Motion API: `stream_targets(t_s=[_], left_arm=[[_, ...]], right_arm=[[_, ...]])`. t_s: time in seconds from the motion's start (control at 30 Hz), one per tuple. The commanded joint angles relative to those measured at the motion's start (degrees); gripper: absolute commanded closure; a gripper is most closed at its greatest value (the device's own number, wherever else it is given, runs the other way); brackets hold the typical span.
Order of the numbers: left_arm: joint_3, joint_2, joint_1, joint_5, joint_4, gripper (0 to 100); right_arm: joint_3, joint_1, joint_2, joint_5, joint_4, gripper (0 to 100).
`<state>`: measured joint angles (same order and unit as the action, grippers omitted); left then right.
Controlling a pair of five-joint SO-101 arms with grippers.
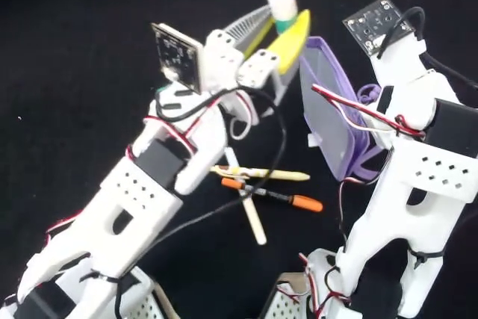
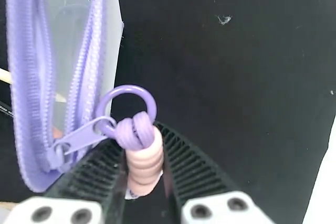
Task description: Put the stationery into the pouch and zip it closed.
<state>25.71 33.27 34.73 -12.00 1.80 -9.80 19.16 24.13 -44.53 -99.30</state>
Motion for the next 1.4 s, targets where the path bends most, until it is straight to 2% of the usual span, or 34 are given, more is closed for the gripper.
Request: stream_targets(t_s=[0.0,0.1,0.17,0.47,0.73,0.9,1.37], left_arm=[[0.66,-0.88,2.86,-0.44,-6.95,97],[3.82,-2.9,3.12,-0.44,-16.18,97],[6.29,-4.57,3.12,-0.44,-19.6,97],[14.64,-7.82,3.12,-0.44,-27.08,97],[13.85,-11.78,3.12,-0.44,-33.14,97],[10.24,-13.63,4.18,-0.53,-33.93,97],[9.8,-12.92,5.58,-0.44,-34.29,97]], right_arm=[[-0.66,-0.53,1.36,0.0,0.53,98.7],[-0.84,-0.35,1.54,0.0,0.53,98.7],[-0.84,-0.26,1.71,0.0,0.53,98.7],[-0.84,-0.62,1.36,0.0,0.53,98.7],[-0.31,-0.62,1.36,0.0,2.2,98.7],[-0.31,-0.62,1.36,0.0,1.76,98.7],[-0.31,-0.62,1.36,0.0,-0.26,98.7]])
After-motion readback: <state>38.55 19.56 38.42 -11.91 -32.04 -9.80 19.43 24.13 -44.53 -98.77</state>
